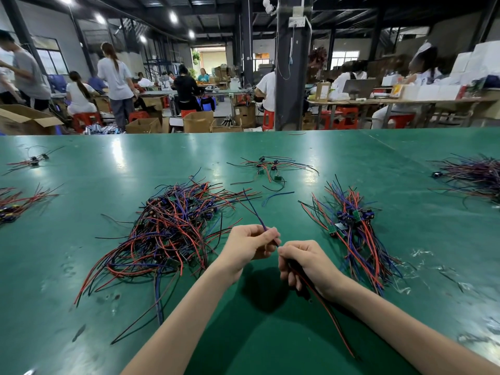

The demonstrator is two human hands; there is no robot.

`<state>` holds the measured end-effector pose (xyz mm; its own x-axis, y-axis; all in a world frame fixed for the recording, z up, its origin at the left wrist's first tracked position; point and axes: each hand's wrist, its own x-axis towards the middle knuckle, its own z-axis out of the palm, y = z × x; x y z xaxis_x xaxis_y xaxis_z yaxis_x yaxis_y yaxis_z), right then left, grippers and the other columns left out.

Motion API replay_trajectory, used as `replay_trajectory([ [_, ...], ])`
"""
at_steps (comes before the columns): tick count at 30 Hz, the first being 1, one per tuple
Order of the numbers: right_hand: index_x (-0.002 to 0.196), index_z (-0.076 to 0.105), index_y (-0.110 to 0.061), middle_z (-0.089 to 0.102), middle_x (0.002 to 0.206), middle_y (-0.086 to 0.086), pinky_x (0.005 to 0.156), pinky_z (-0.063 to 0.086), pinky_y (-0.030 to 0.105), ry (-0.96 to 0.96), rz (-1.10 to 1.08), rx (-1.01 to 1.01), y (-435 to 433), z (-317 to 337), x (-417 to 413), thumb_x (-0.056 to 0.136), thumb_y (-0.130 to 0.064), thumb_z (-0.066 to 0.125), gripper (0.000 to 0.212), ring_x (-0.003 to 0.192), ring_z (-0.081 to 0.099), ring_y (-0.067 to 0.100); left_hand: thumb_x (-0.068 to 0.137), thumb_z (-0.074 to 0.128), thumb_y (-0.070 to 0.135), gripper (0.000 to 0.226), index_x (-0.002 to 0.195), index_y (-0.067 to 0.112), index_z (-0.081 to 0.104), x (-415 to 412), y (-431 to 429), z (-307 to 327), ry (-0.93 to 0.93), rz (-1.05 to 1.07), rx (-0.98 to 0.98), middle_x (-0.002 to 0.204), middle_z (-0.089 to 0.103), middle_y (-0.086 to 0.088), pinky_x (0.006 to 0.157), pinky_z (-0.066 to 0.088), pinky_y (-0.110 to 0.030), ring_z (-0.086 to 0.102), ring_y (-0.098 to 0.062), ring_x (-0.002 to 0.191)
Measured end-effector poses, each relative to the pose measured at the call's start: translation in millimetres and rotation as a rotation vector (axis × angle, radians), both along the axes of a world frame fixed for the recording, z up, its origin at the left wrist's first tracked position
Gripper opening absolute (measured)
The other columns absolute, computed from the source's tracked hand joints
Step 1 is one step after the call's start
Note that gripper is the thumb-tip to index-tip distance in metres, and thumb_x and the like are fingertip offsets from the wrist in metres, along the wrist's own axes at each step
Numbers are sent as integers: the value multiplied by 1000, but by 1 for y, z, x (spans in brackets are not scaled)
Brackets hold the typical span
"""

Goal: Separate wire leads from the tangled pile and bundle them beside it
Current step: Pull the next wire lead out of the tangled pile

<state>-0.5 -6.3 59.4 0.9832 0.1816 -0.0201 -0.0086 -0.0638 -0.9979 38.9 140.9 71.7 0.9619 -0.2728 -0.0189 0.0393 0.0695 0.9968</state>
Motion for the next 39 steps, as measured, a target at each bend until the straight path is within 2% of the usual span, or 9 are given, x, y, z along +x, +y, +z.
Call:
replay_trajectory([
  [4,56,57,-10,57,51,15,30,32,17,0,10,-4,0,0,0,94,-11,49,39,32,44,15,85,68,18,18,72,5,66,2,3,2,72,62,-36,61,65,-3,48,46,-15,52,-5,45],
  [12,53,58,-15,57,50,14,31,33,17,12,12,-5,0,-1,2,94,-13,50,41,32,45,15,82,72,24,24,66,7,65,6,6,4,153,222,-98,52,61,2,42,43,-15,50,-4,42],
  [19,52,59,-15,57,50,12,32,35,17,15,20,24,-2,2,3,94,-14,50,43,33,47,15,92,57,16,26,69,3,61,9,3,8,447,101,-404,52,59,-1,35,37,-10,47,-3,36],
  [24,51,58,-16,57,50,12,32,36,17,24,27,21,-3,4,2,94,-13,49,44,34,47,14,80,59,12,24,61,-1,66,8,11,10,682,-68,-591,60,62,-5,34,41,-14,52,-7,38],
  [27,52,57,-13,57,49,12,32,35,16,28,19,19,-4,5,2,94,-11,49,43,33,47,14,91,54,12,38,58,0,69,11,13,11,562,-7,-461,58,65,-6,36,42,-12,54,-6,39],
  [32,51,57,-14,57,49,11,31,34,16,30,28,-4,-3,3,3,93,-9,49,43,33,46,14,93,57,12,25,73,1,67,10,11,7,121,177,-43,54,64,-2,44,46,-14,56,-5,44],
  [35,51,57,-13,57,49,12,31,34,16,28,29,-15,-2,3,2,93,-9,49,42,32,46,13,93,58,10,25,71,1,67,9,10,1,-62,230,118,54,63,-3,45,47,-17,56,-7,44],
  [38,53,56,-13,57,49,12,31,34,16,28,32,-17,-2,3,2,93,-9,49,41,32,46,13,92,60,13,27,68,4,67,8,7,-1,-286,289,380,56,65,-1,46,47,-18,56,-7,43],
  [39,52,57,-13,57,49,12,31,34,16,27,32,-16,-3,3,2,93,-9,49,42,32,46,14,91,60,14,28,65,5,67,8,7,-1,-294,300,385,53,65,0,45,47,-18,55,-8,43],
])
